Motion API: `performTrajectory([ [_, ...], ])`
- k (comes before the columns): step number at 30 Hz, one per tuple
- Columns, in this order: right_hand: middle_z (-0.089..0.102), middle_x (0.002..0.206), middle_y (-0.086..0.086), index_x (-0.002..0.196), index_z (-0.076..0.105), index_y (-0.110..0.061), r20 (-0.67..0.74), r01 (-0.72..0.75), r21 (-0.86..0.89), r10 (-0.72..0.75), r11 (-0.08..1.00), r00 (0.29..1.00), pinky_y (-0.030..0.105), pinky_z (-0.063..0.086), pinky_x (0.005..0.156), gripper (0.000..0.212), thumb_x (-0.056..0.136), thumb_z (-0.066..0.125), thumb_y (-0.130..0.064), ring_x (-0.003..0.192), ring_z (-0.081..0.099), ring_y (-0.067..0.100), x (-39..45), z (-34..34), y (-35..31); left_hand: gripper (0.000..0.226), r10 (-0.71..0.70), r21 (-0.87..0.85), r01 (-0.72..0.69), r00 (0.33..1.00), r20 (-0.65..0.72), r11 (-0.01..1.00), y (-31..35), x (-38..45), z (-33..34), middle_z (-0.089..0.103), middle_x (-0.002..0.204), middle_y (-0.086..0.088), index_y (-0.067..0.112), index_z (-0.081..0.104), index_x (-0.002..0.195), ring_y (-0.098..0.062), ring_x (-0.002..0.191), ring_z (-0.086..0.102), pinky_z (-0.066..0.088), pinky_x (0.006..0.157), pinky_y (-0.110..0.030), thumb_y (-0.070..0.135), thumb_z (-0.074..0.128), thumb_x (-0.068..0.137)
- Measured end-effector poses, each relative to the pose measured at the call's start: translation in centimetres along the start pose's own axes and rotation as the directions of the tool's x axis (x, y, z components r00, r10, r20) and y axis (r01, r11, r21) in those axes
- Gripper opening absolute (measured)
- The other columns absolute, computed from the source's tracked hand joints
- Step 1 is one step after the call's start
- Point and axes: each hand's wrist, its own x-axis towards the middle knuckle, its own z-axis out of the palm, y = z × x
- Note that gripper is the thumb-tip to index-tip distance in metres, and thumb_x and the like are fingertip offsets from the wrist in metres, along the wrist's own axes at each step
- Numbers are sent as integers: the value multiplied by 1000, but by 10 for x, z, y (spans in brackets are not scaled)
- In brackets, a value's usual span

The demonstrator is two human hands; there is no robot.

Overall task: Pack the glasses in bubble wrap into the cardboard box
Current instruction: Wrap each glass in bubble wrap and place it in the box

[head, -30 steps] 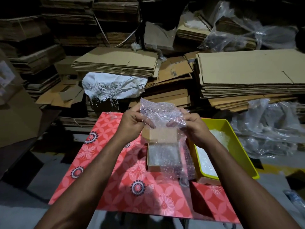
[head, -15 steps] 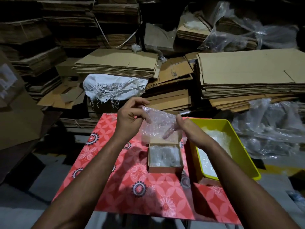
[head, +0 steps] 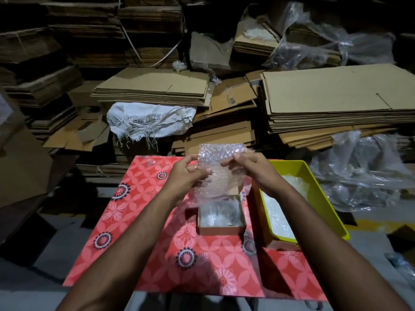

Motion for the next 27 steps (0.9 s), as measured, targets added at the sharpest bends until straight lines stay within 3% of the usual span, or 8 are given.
performTrajectory([
  [2, 64, 91, 5, 89, 64, -16, -75, -12, 173, 25, 985, 997, 31, 52, 80, 9, 96, 64, -21, 88, 68, 18, -1, 1, 8, 49, 2, -85, -6, 999, -49, 996, -1, 2, 6, 76, 79, -3, 18, 54, 122, -14, 76, 71, 56, 68, -25, 0, 77, 82],
  [4, 57, 86, 6, 92, 48, -18, -154, -83, 278, 130, 957, 980, 32, 49, 73, 22, 93, 69, -24, 84, 70, 21, -2, 3, 16, 48, 13, -184, -25, 998, -66, 983, 0, 6, 9, 73, 75, -1, 16, 54, 120, -12, 75, 70, 56, 70, -24, -6, 74, 83],
  [7, 74, 88, 4, 106, 56, -12, -53, -248, 110, 255, 962, 965, 28, 48, 68, 27, 95, 64, -35, 81, 71, 18, -6, 7, 21, 46, 25, -288, -37, 999, -44, 957, 4, 10, 9, 76, 81, -3, 15, 56, 118, -12, 77, 72, 56, 66, -21, -13, 68, 84],
  [11, 69, 70, 0, 94, 70, 7, -97, -143, 52, 147, 988, 984, 17, 46, 60, 22, 93, 69, -16, 65, 63, 6, -5, 13, 22, 57, 0, -387, -4, 1000, -12, 922, 5, 15, 3, 76, 101, -13, 12, 52, 133, -22, 90, 74, 59, 73, -30, -11, 67, 83],
  [13, 72, 77, 5, 87, 73, -2, -173, -100, 111, 118, 989, 978, 19, 53, 66, 5, 86, 76, -5, 70, 66, 9, -3, 12, 20, 58, -35, -383, 42, 999, 26, 923, 1, 14, 1, 75, 108, -12, 11, 51, 137, -23, 93, 73, 59, 76, -34, 6, 73, 84],
  [19, 74, 101, 22, 101, 70, -1, -216, -101, 225, 151, 969, 965, 37, 62, 80, 36, 70, 80, 15, 91, 72, 28, 0, 11, 22, 81, -18, -178, 24, 999, 32, 984, -8, 7, 11, 75, 107, -19, 16, 45, 140, -35, 98, 73, 58, 88, -50, 14, 85, 70],
  [25, 74, 95, 12, 105, 69, 8, -54, -269, 89, 274, 959, 960, 33, 49, 71, 51, 82, 78, -37, 82, 66, 25, -5, 9, 28, 88, 76, -141, -73, 997, 17, 987, 3, 13, 11, 76, 104, -13, 24, 41, 145, -28, 101, 73, 59, 88, -44, -15, 76, 74],
  [27, 70, 86, 13, 95, 69, 9, -105, -211, 112, 223, 971, 969, 33, 47, 71, 35, 85, 79, -23, 77, 61, 22, -5, 10, 29, 95, 64, -158, -55, 997, 49, 986, 3, 12, 11, 74, 110, -15, 28, 37, 147, -30, 104, 72, 59, 89, -45, -18, 75, 73],
])
